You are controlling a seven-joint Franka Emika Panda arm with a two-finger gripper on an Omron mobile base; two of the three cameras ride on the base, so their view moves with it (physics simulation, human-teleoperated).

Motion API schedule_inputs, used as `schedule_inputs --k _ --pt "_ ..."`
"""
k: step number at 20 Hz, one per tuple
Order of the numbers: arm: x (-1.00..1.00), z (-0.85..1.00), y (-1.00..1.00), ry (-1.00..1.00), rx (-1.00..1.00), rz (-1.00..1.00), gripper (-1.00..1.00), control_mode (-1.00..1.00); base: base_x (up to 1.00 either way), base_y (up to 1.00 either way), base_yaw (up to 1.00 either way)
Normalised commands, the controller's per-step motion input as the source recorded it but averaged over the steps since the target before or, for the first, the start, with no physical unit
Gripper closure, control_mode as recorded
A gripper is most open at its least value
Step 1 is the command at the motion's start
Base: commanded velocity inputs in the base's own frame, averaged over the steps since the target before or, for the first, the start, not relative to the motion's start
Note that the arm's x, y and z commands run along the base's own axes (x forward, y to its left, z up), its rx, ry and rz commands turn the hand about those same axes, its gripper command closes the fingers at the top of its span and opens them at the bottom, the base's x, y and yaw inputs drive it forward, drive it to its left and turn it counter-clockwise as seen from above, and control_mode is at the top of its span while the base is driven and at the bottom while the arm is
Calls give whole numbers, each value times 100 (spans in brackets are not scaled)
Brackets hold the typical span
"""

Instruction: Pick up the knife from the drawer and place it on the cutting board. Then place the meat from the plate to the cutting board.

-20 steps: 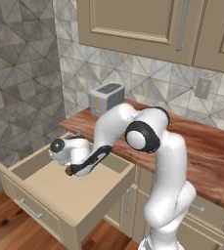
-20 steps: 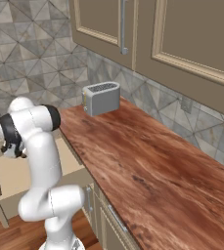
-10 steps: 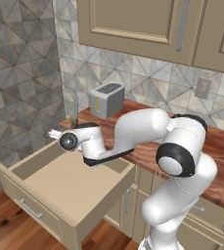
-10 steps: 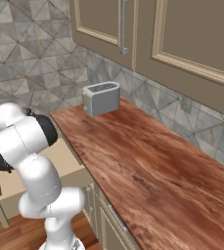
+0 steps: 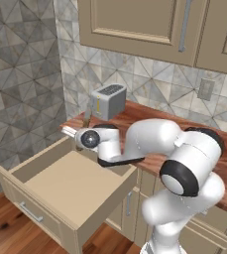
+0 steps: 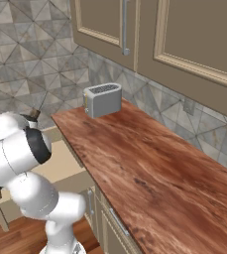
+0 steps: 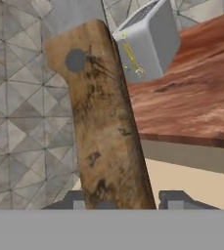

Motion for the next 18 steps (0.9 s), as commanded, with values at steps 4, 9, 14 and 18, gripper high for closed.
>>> schedule_inputs --k 4,9,14,18 --pt "0 0 -26 2 14 0 100 -100 0 0 0" --pt "-31 6 0 -1 0 0 100 -100 0 0 0" --pt "-40 16 0 -5 2 -1 100 100 -59 -1 -14" --pt "0 0 0 0 0 0 100 100 -80 -24 -52"
